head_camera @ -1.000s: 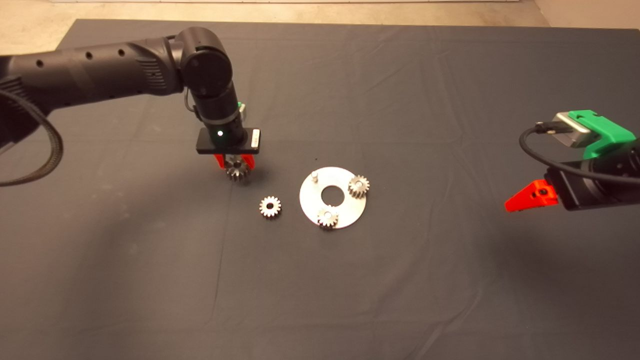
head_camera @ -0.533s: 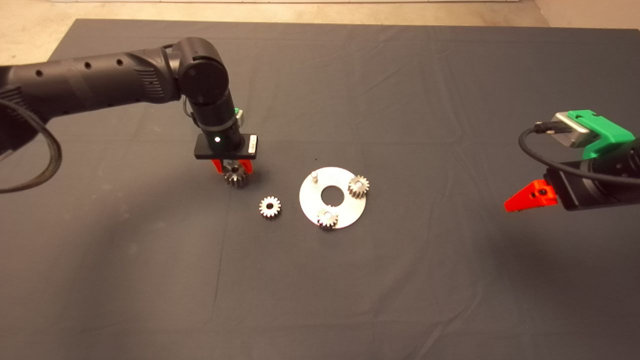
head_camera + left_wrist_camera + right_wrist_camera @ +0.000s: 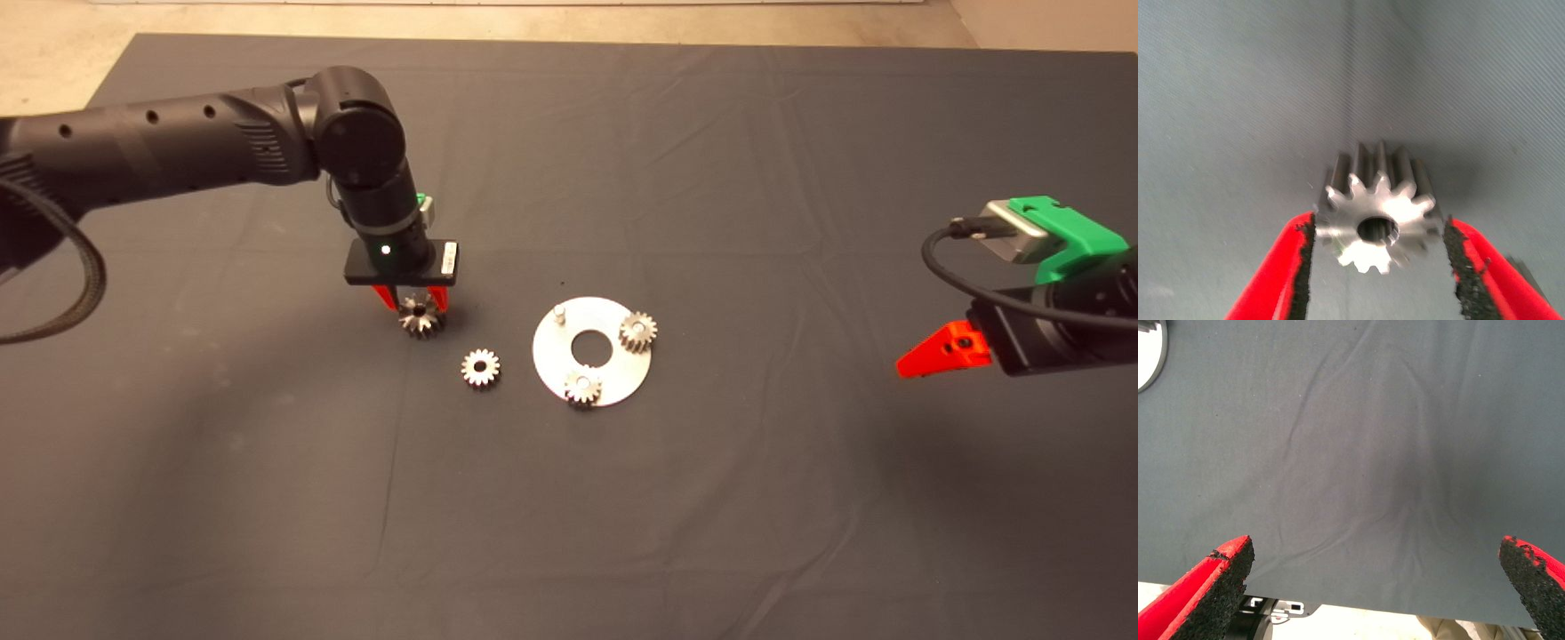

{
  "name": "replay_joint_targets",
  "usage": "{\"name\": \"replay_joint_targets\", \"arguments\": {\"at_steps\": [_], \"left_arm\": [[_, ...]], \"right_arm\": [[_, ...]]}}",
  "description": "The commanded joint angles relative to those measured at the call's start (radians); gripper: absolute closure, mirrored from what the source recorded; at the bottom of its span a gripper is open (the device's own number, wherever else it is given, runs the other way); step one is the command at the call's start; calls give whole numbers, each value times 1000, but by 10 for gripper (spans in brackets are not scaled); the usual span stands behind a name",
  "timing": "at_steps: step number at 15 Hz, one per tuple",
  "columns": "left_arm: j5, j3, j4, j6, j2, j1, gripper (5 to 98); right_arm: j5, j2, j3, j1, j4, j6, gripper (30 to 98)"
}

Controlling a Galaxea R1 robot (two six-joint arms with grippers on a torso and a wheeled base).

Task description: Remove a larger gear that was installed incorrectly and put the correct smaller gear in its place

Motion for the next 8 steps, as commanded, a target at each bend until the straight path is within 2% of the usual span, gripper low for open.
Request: {"name": "replay_joint_targets", "arguments": {"at_steps": [1,3,4,6,8], "left_arm": [[9,20,-8,-12,3,-28,555],[9,55,-11,-31,0,-28,552],[12,85,-14,-63,1,-35,552],[13,100,-48,-89,13,-72,552],[13,128,-51,-144,20,-74,552]], "right_arm": [[-15,0,2,19,23,0,314],[-15,-2,2,19,23,0,314],[-15,-2,2,19,23,0,314],[-14,-3,2,19,22,0,314],[-15,-4,2,19,20,0,314]]}}
